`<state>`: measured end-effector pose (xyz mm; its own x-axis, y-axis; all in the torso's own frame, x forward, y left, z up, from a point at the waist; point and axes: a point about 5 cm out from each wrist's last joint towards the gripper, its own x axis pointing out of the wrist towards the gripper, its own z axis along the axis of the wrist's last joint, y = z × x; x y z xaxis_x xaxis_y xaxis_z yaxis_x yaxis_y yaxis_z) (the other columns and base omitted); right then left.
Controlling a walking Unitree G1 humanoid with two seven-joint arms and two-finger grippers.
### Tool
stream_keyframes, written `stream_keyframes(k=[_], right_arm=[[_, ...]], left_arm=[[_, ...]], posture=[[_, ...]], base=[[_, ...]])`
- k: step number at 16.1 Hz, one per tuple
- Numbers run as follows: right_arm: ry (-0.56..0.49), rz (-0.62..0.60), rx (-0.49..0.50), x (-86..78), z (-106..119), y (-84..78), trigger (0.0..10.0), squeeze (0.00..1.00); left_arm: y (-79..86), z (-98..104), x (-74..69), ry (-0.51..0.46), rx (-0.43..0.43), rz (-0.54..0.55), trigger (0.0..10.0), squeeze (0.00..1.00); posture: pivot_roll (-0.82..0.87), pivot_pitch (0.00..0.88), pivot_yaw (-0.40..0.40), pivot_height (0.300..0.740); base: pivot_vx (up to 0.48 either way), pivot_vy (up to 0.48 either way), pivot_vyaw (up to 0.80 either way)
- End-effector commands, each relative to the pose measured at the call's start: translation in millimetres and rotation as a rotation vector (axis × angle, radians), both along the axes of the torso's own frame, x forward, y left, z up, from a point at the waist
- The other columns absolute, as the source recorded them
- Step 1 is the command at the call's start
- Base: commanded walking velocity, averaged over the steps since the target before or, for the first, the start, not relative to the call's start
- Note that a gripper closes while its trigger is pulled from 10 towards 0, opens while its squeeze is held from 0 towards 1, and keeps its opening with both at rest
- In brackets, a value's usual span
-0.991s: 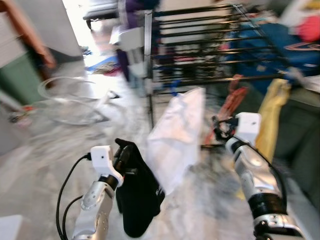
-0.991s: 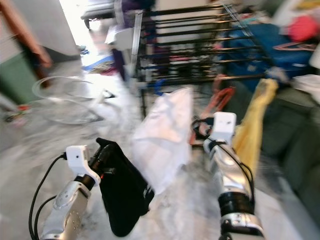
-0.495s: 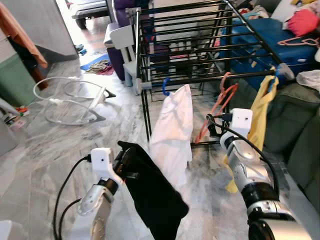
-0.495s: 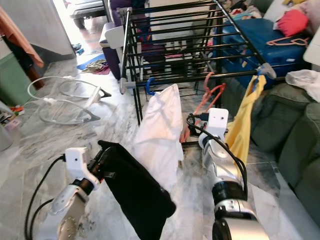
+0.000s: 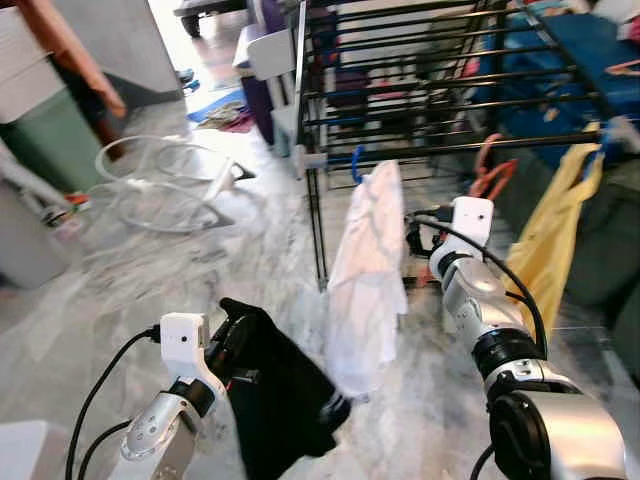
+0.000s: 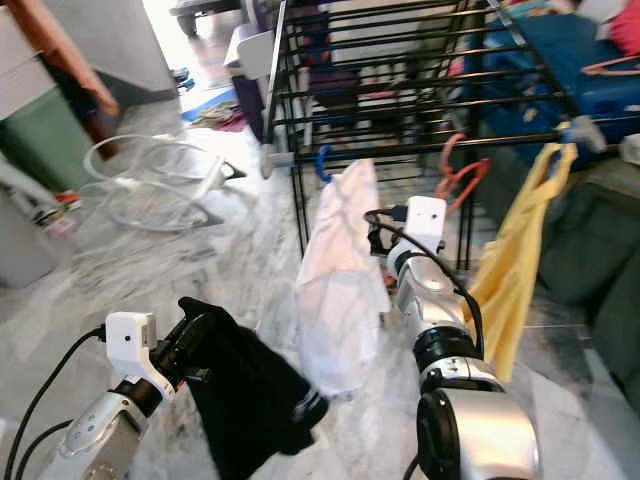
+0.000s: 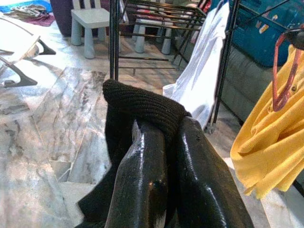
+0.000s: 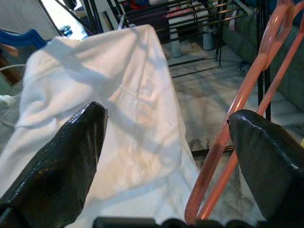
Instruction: Hang hanger
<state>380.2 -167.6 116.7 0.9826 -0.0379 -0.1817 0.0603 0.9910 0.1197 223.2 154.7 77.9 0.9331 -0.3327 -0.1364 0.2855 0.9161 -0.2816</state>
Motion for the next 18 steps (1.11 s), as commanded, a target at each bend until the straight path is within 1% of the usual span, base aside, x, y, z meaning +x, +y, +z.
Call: stream_keyframes(k=[1,2,3,5,6,7,8,10,11,13,14,15,17,18], right_arm=[[-0.012,-0.002,0.008,2.9,4.3,4.1,10.0,0.0],[-0.038,-0.031,-0.018,-0.8,2.7,-2.2,10.0,0.0],[-0.067,-0.059,-0.044,-11.5,-4.5,-9.7,10.0,0.0],[-0.089,-0.075,-0.061,-29.8,-14.9,-16.2,10.0,0.0],[-0.113,-0.066,-0.084,-51.5,-19.8,-17.5,10.0,0.0],[-0.116,-0.052,-0.083,-69.9,-23.0,-14.5,10.0,0.0],[-0.116,-0.038,-0.082,-82.8,-24.6,-10.6,10.0,0.0],[-0.124,0.013,-0.103,-99.9,-22.4,-2.8,10.0,0.0],[-0.139,0.044,-0.14,-105.5,-20.3,-1.8,10.0,0.0],[-0.113,0.044,-0.14,-109.1,-18.9,-5.7,10.0,0.0],[-0.097,0.058,-0.144,-108.0,-17.9,-8.1,10.0,0.0],[-0.095,0.059,-0.152,-105.2,-13.7,-10.0,10.0,0.0],[-0.097,0.06,-0.148,-102.0,-9.9,-10.4,10.0,0.0],[-0.098,0.058,-0.141,-101.6,-9.0,-9.9,10.0,0.0]], left_arm=[[1.3,13.1,2.2,-0.047,0.003,-0.013,10.0,0.0],[-2.5,21.5,8.1,-0.076,-0.009,-0.034,10.0,0.0],[-4.9,27.4,15.6,-0.101,-0.028,-0.022,10.0,0.0],[-4.5,27.9,22.7,-0.098,-0.016,0.029,10.0,0.0],[-2.8,29.0,23.6,-0.105,-0.028,0.054,10.0,0.0],[1.0,26.5,22.3,-0.1,-0.029,0.074,10.0,0.0],[4.1,23.2,20.4,-0.096,-0.032,0.075,10.0,0.0],[7.9,18.1,19.5,-0.099,-0.046,0.083,10.0,0.0],[8.6,16.8,21.0,-0.105,-0.053,0.088,10.0,0.0],[7.6,17.5,24.5,-0.115,-0.071,0.1,10.0,0.0],[6.3,18.2,27.2,-0.123,-0.08,0.105,10.0,0.0],[4.8,18.2,28.6,-0.129,-0.086,0.104,10.0,0.0],[3.6,17.3,29.4,-0.132,-0.09,0.105,10.0,0.0],[3.8,17.0,29.1,-0.133,-0.094,0.11,10.0,0.0]], posture=[[0.07,0.071,0.152,0.74],[0.03,0.039,0.158,0.74],[0.01,0.022,0.159,0.74],[-0.04,0.0,0.166,0.74],[-0.07,0.0,0.167,0.74],[-0.1,0.0,0.167,0.74],[-0.11,0.0,0.167,0.74],[-0.14,0.0,0.161,0.74],[-0.15,0.0,0.153,0.74],[-0.16,0.0,0.143,0.74],[-0.16,0.0,0.133,0.74],[-0.16,0.0,0.13,0.74],[-0.16,0.0,0.124,0.74],[-0.16,0.0,0.124,0.74]], base=[[0.0,0.0,0.0],[0.0,0.0,0.0],[0.0,0.0,0.0],[0.0,0.0,0.0],[0.0,0.0,0.0],[0.0,0.0,0.0],[0.0,0.0,0.0],[0.0,0.0,0.0],[0.0,0.0,0.0],[0.0,0.0,0.0],[0.27,0.0,0.0],[0.319,0.0,-0.74],[0.358,0.0,-0.54],[0.382,0.0,0.0]])
